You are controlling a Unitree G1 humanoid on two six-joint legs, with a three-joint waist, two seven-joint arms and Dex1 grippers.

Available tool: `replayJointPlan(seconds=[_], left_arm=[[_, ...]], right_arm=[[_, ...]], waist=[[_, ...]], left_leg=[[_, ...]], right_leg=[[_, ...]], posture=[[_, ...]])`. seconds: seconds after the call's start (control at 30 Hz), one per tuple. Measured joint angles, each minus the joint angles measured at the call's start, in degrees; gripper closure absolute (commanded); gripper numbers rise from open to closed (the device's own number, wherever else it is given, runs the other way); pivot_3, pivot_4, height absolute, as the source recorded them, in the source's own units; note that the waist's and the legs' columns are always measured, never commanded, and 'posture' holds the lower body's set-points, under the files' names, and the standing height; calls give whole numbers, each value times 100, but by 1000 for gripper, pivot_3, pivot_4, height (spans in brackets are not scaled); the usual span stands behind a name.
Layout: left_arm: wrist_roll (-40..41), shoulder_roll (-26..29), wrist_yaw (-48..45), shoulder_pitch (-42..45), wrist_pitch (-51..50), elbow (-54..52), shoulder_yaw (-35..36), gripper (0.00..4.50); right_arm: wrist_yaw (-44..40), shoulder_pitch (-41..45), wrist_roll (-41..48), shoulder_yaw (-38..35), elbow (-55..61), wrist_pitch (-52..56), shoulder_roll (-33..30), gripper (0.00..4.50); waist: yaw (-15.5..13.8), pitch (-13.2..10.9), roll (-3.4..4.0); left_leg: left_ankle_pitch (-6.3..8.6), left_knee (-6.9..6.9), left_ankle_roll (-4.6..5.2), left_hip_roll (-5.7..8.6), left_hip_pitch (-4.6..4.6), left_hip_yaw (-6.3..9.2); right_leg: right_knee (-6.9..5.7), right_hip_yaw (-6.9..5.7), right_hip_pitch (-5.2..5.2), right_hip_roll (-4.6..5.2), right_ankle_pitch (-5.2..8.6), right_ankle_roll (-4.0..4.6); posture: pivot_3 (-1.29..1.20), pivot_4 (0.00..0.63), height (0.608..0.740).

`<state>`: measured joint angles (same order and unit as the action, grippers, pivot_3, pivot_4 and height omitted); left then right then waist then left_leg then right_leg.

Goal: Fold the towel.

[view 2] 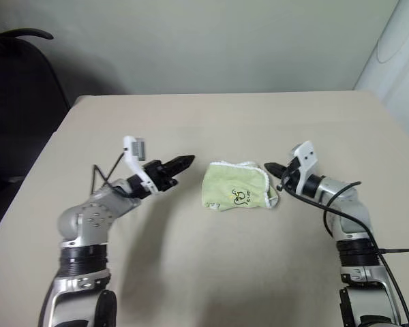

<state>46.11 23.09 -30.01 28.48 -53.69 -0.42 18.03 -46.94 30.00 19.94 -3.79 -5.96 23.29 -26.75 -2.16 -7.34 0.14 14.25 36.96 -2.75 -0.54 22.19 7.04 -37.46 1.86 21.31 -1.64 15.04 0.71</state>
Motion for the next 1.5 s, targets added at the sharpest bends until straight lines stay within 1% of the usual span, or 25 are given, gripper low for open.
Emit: replayJointPlan(seconds=[0.07,0.13,0.23,0.3,0.5,0.67,0.77,0.97,1.0,1.03,1.07,1.3,1.37,1.4,1.5], left_arm=[[124,115,38,-124,-351,60,71,2336],[243,115,36,-133,-649,178,79,1657],[263,109,14,-127,-935,406,-80,513],[239,9,11,-84,-1062,635,-215,8],[-70,-322,-50,344,-1053,1114,-609,8],[-382,-924,39,873,-843,1800,-706,8],[-528,-1162,32,1006,-775,1939,-807,8],[-756,-1320,-93,1138,-774,1951,-1154,8],[-786,-1329,-95,1149,-774,1952,-1167,373],[-808,-1346,-93,1148,-774,1966,-1176,600],[-825,-1379,-92,1145,-777,1988,-1186,927],[-859,-1531,-83,1087,-838,2042,-1126,3553],[-857,-1546,-82,1057,-863,2038,-1099,4214],[-856,-1554,-79,1045,-873,2027,-1088,4462],[-846,-1614,-39,989,-882,1933,-1001,4462]], right_arm=[[42,0,21,-29,0,50,-40,4500],[54,3,20,-15,-18,51,-25,4500],[84,15,13,-3,-78,44,40,4500],[106,47,12,13,-104,42,105,4500],[198,110,10,19,-123,29,169,4500],[313,91,12,18,-93,29,199,4500],[363,45,14,15,-34,29,205,4500],[475,-25,15,12,-22,30,227,4500],[501,-25,16,10,-20,30,242,4500],[534,-25,16,9,-18,30,262,4500],[545,-25,16,8,-18,30,273,4500],[586,-25,14,8,-18,20,294,4500],[590,-25,13,9,-18,4,294,4500],[593,-24,13,8,-19,-6,294,4500],[633,-17,12,6,-26,-45,298,4500]], waist=[[0,-1,-1],[-30,-2,-3],[-49,-3,-4],[-51,-3,-4],[-115,-3,-4],[-229,-3,-3],[-238,-3,-3],[-245,-3,-3],[-247,-3,-3],[-247,-3,-3],[-247,-4,-4],[-242,-5,-5],[-242,-5,-5],[-242,-5,-5],[-239,-6,-5]], left_leg=[[0,0,1,0,0,3],[1,0,2,1,2,11],[0,6,4,2,0,12],[0,9,4,2,0,11],[-1,8,6,9,-2,15],[-17,8,35,41,-23,34],[-23,8,55,60,-23,32],[-24,8,79,82,-16,27],[-24,8,79,82,-16,27],[-24,8,79,82,-16,27],[-25,8,79,81,-14,27],[-26,2,77,79,-11,23],[-26,2,76,78,-9,23],[-26,1,76,78,-9,23],[-26,2,76,78,-9,22]], right_leg=[[0,1,2,0,-2,-3],[0,0,2,0,-6,-10],[-6,1,0,1,-10,-14],[-9,2,1,1,-11,-14],[-7,1,-4,6,-11,-14],[1,0,-40,32,-25,-38],[26,-2,-53,55,-37,-60],[48,-2,-60,79,-48,-79],[48,-2,-60,79,-48,-79],[48,-2,-60,79,-48,-79],[48,-2,-58,79,-48,-79],[48,-1,-50,77,-48,-79],[48,-1,-48,76,-48,-79],[48,-1,-47,76,-48,-80],[48,-1,-47,76,-48,-80]], posture=[[0,150,740],[0,150,740],[0,150,740],[0,150,740],[0,150,740],[0,150,740],[0,150,740],[0,150,740],[0,150,740],[0,150,740],[0,150,740],[0,150,740],[0,150,740],[0,150,740],[0,150,740]])
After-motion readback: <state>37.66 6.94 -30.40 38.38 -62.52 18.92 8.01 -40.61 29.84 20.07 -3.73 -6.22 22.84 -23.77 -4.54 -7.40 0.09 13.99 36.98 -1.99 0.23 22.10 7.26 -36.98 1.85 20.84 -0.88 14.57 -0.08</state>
